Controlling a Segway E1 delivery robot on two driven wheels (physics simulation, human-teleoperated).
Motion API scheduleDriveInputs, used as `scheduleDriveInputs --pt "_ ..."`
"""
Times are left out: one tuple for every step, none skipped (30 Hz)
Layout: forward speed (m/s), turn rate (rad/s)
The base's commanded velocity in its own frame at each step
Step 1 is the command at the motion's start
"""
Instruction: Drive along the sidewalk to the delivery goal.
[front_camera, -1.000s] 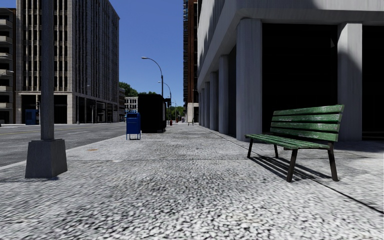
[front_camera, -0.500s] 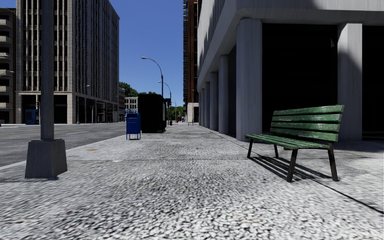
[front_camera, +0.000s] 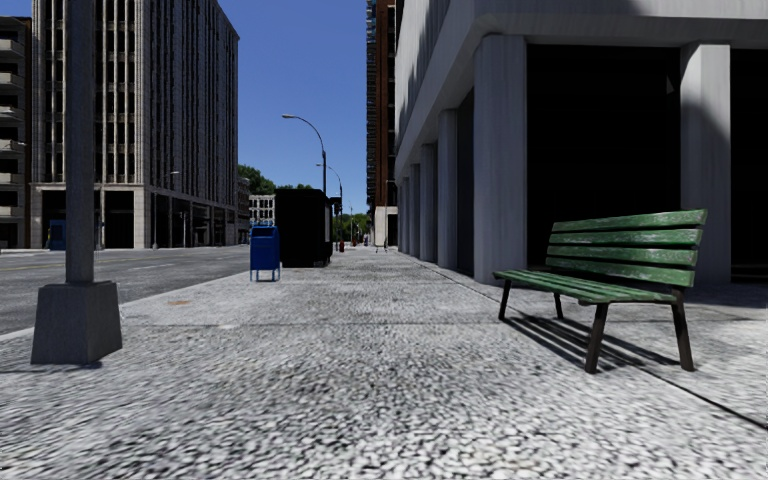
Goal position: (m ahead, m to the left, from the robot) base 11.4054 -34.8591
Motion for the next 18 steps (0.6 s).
scheduleDriveInputs --pt "1.68 0.00" --pt "1.68 0.00" --pt "1.68 0.00" --pt "1.68 0.00" --pt "1.68 0.00" --pt "1.68 0.00" --pt "1.68 0.00" --pt "1.68 0.00" --pt "1.68 0.00" --pt "1.68 0.00" --pt "1.68 0.00" --pt "1.68 0.00" --pt "1.68 0.00" --pt "1.68 0.00" --pt "1.68 0.00" --pt "1.68 0.00" --pt "1.68 0.00" --pt "1.68 0.00"
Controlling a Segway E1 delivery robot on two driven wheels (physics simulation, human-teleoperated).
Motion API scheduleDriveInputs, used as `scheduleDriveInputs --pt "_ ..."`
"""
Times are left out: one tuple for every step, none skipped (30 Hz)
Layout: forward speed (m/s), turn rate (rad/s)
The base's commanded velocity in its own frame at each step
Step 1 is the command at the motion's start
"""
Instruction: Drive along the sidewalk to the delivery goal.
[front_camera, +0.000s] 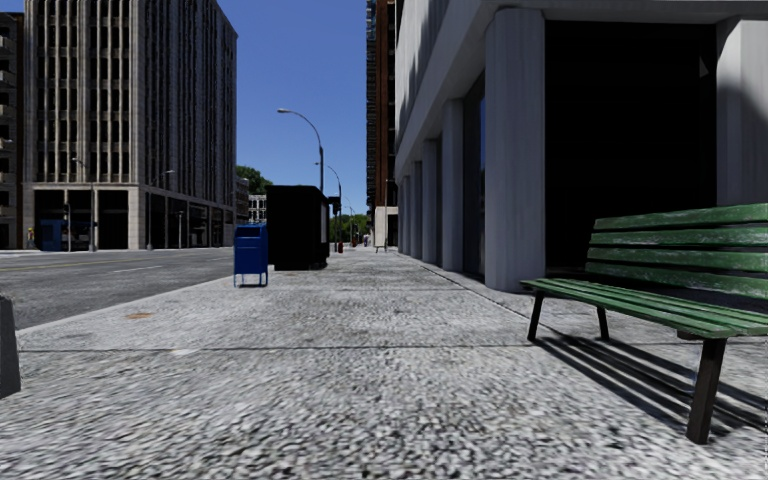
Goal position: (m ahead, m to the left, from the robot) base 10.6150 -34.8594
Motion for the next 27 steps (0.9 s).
scheduleDriveInputs --pt "1.68 0.00" --pt "1.68 0.00" --pt "1.68 0.00" --pt "1.68 0.00" --pt "1.68 0.00" --pt "1.68 0.00" --pt "1.68 0.00" --pt "1.68 0.00" --pt "1.68 0.00" --pt "1.68 0.00" --pt "1.68 0.00" --pt "1.68 0.00" --pt "1.68 0.00" --pt "1.68 0.00" --pt "1.68 0.00" --pt "1.68 0.00" --pt "1.68 0.00" --pt "1.68 0.00" --pt "1.68 0.00" --pt "1.68 0.00" --pt "1.68 0.00" --pt "1.68 0.00" --pt "1.68 0.00" --pt "1.68 0.00" --pt "1.68 0.00" --pt "1.68 0.00" --pt "1.68 0.00"
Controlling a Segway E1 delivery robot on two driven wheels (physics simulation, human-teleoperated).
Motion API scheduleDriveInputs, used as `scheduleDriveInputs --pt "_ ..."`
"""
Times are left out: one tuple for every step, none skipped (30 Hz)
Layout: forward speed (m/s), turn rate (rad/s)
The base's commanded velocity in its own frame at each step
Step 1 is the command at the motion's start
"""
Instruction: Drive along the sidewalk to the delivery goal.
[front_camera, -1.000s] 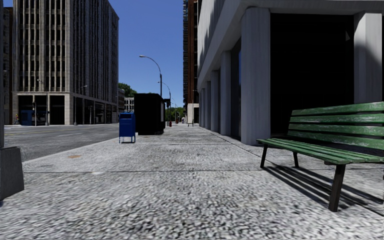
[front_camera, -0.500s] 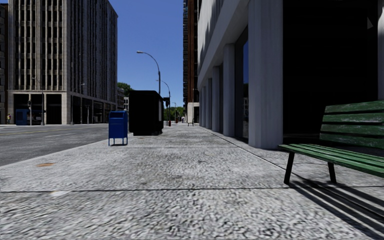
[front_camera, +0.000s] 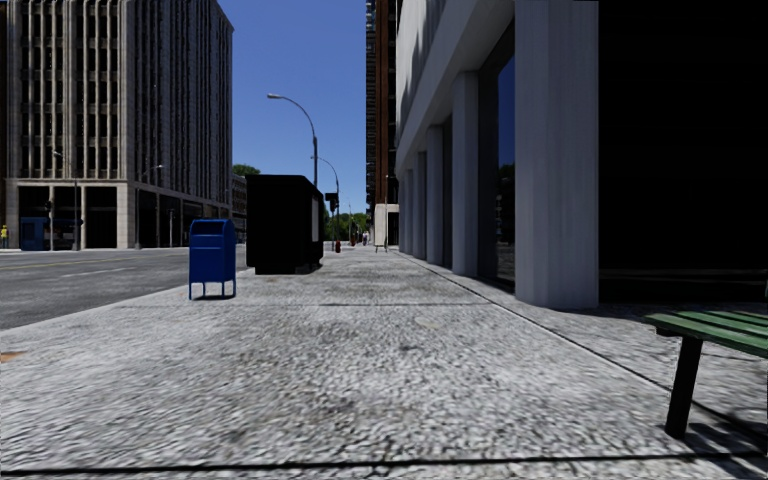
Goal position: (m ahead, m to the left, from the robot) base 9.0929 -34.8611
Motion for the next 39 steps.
scheduleDriveInputs --pt "1.68 0.00" --pt "1.68 0.00" --pt "1.68 0.00" --pt "1.68 0.00" --pt "1.68 0.00" --pt "1.68 0.00" --pt "1.68 0.00" --pt "1.68 0.00" --pt "1.68 0.00" --pt "1.68 0.00" --pt "1.69 0.00" --pt "1.69 0.00" --pt "1.69 0.00" --pt "1.69 0.00" --pt "1.69 0.00" --pt "1.69 0.00" --pt "1.69 0.00" --pt "1.69 0.00" --pt "1.69 0.00" --pt "1.69 0.00" --pt "1.69 0.00" --pt "1.69 0.00" --pt "1.69 0.00" --pt "1.69 0.00" --pt "1.69 0.00" --pt "1.69 -0.04" --pt "1.69 -0.49" --pt "1.69 -0.96" --pt "1.69 -1.20" --pt "1.69 -1.20" --pt "1.69 -1.20" --pt "1.69 -1.20" --pt "1.69 -1.20" --pt "1.69 -1.20" --pt "1.69 -1.20" --pt "1.69 -1.20" --pt "1.69 -1.20" --pt "1.69 -1.20" --pt "1.69 -1.20"
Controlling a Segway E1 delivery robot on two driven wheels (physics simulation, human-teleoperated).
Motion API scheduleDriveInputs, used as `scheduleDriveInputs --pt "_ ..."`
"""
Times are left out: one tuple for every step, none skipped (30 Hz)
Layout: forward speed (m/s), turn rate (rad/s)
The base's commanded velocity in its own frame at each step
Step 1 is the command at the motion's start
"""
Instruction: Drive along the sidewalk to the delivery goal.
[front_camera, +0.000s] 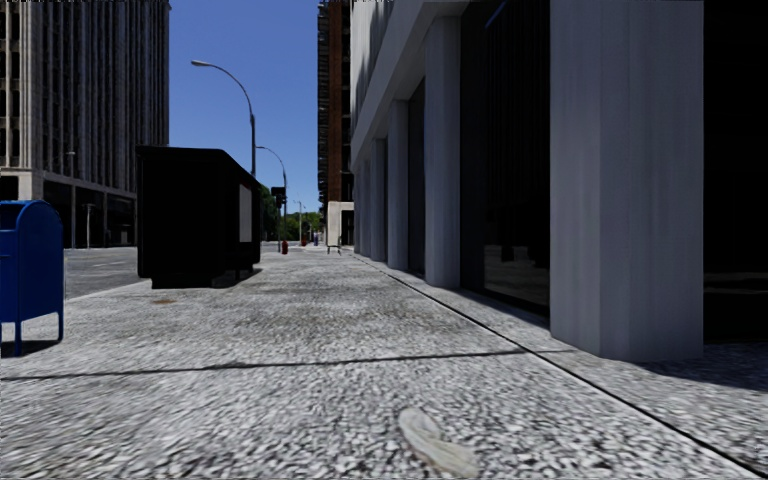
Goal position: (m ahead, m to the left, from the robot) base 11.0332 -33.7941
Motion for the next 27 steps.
scheduleDriveInputs --pt "1.69 -1.20" --pt "1.69 -1.20" --pt "1.69 -1.20" --pt "1.69 -1.20" --pt "1.69 -1.20" --pt "1.69 -1.20" --pt "1.69 -1.20" --pt "1.69 -1.20" --pt "1.69 -1.20" --pt "1.69 -1.20" --pt "1.69 -1.20" --pt "1.69 -1.20" --pt "1.69 -1.20" --pt "1.69 -1.20" --pt "1.69 -1.20" --pt "1.69 -1.20" --pt "1.69 -1.20" --pt "1.69 -1.20" --pt "1.69 -1.20" --pt "1.69 -1.20" --pt "1.69 -1.20" --pt "1.69 -0.77" --pt "1.69 -0.63" --pt "1.69 -0.60" --pt "1.69 -0.59" --pt "1.69 -0.59" --pt "1.69 -0.75"
